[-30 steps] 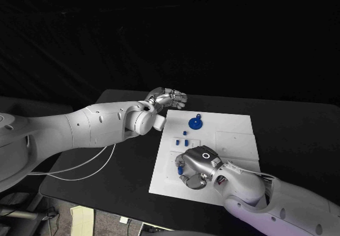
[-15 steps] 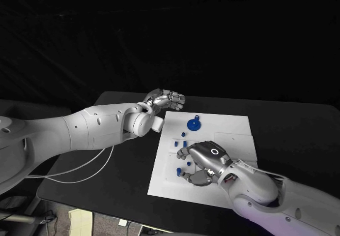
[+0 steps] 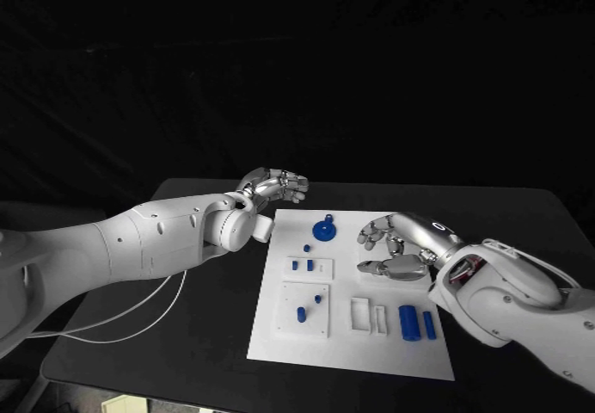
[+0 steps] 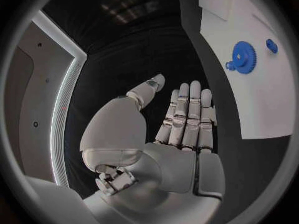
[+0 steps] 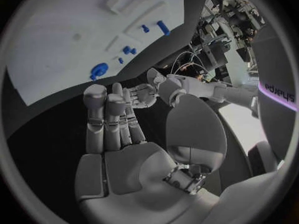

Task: Assemble the parts on the task board

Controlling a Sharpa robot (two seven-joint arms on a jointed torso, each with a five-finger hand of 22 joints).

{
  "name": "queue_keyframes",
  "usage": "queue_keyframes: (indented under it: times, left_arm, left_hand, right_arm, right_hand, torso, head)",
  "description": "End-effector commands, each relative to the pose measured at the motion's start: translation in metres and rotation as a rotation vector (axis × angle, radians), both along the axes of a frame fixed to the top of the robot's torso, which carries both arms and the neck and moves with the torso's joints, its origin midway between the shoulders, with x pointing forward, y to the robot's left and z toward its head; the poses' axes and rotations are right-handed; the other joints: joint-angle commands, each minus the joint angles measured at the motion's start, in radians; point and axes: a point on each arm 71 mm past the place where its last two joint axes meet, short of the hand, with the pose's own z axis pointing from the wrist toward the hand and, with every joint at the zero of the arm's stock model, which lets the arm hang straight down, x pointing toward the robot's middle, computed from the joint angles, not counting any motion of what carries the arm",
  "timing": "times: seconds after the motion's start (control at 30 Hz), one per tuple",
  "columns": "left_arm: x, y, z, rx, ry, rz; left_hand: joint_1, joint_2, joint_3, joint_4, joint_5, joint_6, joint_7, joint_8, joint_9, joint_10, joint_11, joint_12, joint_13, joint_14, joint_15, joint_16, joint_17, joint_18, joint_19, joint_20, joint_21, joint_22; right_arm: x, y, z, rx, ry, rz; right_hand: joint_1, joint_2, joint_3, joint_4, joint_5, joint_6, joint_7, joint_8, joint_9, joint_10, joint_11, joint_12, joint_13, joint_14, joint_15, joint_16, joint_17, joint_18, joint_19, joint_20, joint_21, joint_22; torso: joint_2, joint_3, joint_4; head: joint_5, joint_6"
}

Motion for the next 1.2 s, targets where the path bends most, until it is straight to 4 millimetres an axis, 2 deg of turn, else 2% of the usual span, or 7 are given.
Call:
queue_keyframes:
  times: [0.03, 0.1, 0.2, 0.3, 0.67, 0.9, 1.2]
  left_arm:
    - [0.000, -0.001, -0.001, -0.014, 0.000, -0.010]
    - [0.000, -0.001, -0.003, -0.014, 0.004, -0.012]
    - [-0.002, -0.003, -0.006, -0.013, 0.007, -0.020]
    - [-0.003, -0.004, -0.009, -0.009, 0.008, -0.028]
    - [-0.010, -0.007, -0.017, -0.003, 0.017, -0.052]
    - [-0.015, -0.011, -0.024, -0.012, 0.026, -0.071]
    - [-0.020, -0.015, -0.027, -0.020, 0.034, -0.087]
  left_hand:
    - [-0.009, 0.001, -0.001, 0.004, -0.005, -0.005, 0.001, 0.006, -0.002, 0.006, -0.002, 0.003, -0.001, 0.008, 0.001, -0.004, 0.002, 0.017, 0.005, -0.001, -0.003, 0.002]
    - [-0.009, 0.001, -0.001, 0.004, -0.005, -0.005, 0.001, 0.006, -0.002, 0.006, -0.002, 0.003, -0.001, 0.008, 0.001, -0.004, 0.002, 0.017, 0.005, 0.000, -0.003, 0.002]
    - [-0.009, 0.002, -0.001, 0.004, -0.005, -0.004, 0.001, 0.006, -0.002, 0.006, -0.002, 0.003, -0.001, 0.008, 0.001, -0.004, 0.003, 0.017, 0.005, -0.001, -0.003, 0.002]
    - [-0.009, 0.002, -0.001, 0.004, -0.005, -0.004, 0.001, 0.006, -0.002, 0.007, -0.002, 0.003, -0.001, 0.009, 0.001, -0.004, 0.003, 0.017, 0.005, -0.001, -0.004, 0.002]
    - [-0.010, 0.002, -0.001, 0.005, -0.006, -0.004, 0.001, 0.006, -0.002, 0.006, -0.002, 0.003, -0.002, 0.009, 0.001, -0.006, 0.004, 0.016, 0.004, 0.000, -0.004, 0.003]
    - [-0.014, 0.001, -0.004, 0.007, -0.007, -0.005, 0.001, 0.006, -0.002, 0.006, -0.002, 0.003, -0.003, 0.009, 0.001, -0.008, 0.006, 0.016, 0.004, 0.000, -0.005, 0.004]
    - [-0.018, 0.001, -0.006, 0.008, -0.007, -0.006, 0.001, 0.006, -0.003, 0.006, -0.002, 0.003, -0.004, 0.008, 0.001, -0.010, 0.008, 0.015, 0.003, 0.000, -0.006, 0.005]
  right_arm:
    - [0.008, -0.014, -0.006, 0.015, 0.227, -0.048]
    - [0.014, -0.028, -0.007, -0.004, 0.294, -0.093]
    - [0.018, -0.044, -0.008, -0.058, 0.383, -0.140]
    - [0.018, -0.058, -0.012, -0.115, 0.455, -0.189]
    - [0.001, -0.098, -0.030, -0.266, 0.705, -0.341]
    - [-0.016, -0.101, -0.050, -0.307, 0.782, -0.349]
    - [-0.020, -0.086, -0.059, -0.328, 0.761, -0.330]
  right_hand:
    - [-0.015, 0.018, -0.016, 0.046, 0.000, 0.050, -0.046, 0.028, 0.017, 0.232, -0.063, 0.201, 0.122, 0.011, -0.057, 0.018, 0.006, 0.113, 0.027, -0.007, 0.018, 0.022]
    - [-0.029, 0.022, -0.037, 0.085, 0.021, 0.054, -0.056, 0.032, 0.030, 0.177, -0.083, 0.412, 0.315, 0.013, -0.085, 0.026, 0.013, 0.113, 0.028, -0.018, 0.032, 0.023]
    - [-0.051, 0.027, -0.053, 0.126, 0.040, 0.057, -0.070, 0.035, 0.052, 0.045, -0.086, 0.727, 0.610, 0.010, -0.074, 0.076, 0.061, 0.113, 0.026, -0.028, 0.067, 0.026]
    - [-0.055, 0.041, -0.036, 0.164, 0.038, 0.053, -0.061, 0.036, 0.073, -0.015, -0.085, 0.849, 0.734, 0.003, -0.084, 0.099, 0.092, 0.113, 0.021, -0.037, 0.096, 0.025]
    - [-0.088, 0.058, 0.018, 0.235, -0.003, 0.046, -0.061, 0.032, 0.111, -0.028, -0.083, 0.905, 0.809, -0.001, -0.083, 0.121, 0.131, 0.113, 0.007, -0.046, 0.137, 0.023]
    - [-0.150, 0.050, 0.035, 0.296, -0.005, 0.059, -0.066, 0.039, 0.130, -0.025, -0.088, 0.908, 0.822, -0.001, -0.087, 0.126, 0.143, 0.113, 0.004, -0.046, 0.152, 0.022]
    - [-0.173, 0.045, 0.031, 0.313, -0.005, 0.066, -0.070, 0.042, 0.140, -0.022, -0.091, 0.911, 0.830, 0.000, -0.090, 0.128, 0.149, 0.113, 0.002, -0.047, 0.162, 0.022]
  torso:
    - [-0.010, 0.0005, -0.0076]
    - [-0.015, 0.0006, -0.0111]
    - [-0.020, -0.0001, -0.0144]
    - [-0.028, -0.0012, -0.0179]
    - [-0.052, -0.0092, -0.0282]
    - [-0.066, -0.0178, -0.0342]
    - [-0.076, -0.0269, -0.0366]
  head:
    - [-0.025, 0.008]
    - [-0.033, 0.010]
    - [-0.051, 0.013]
    - [-0.066, 0.012]
    - [-0.126, 0.002]
    - [-0.141, -0.015]
    - [-0.151, -0.035]
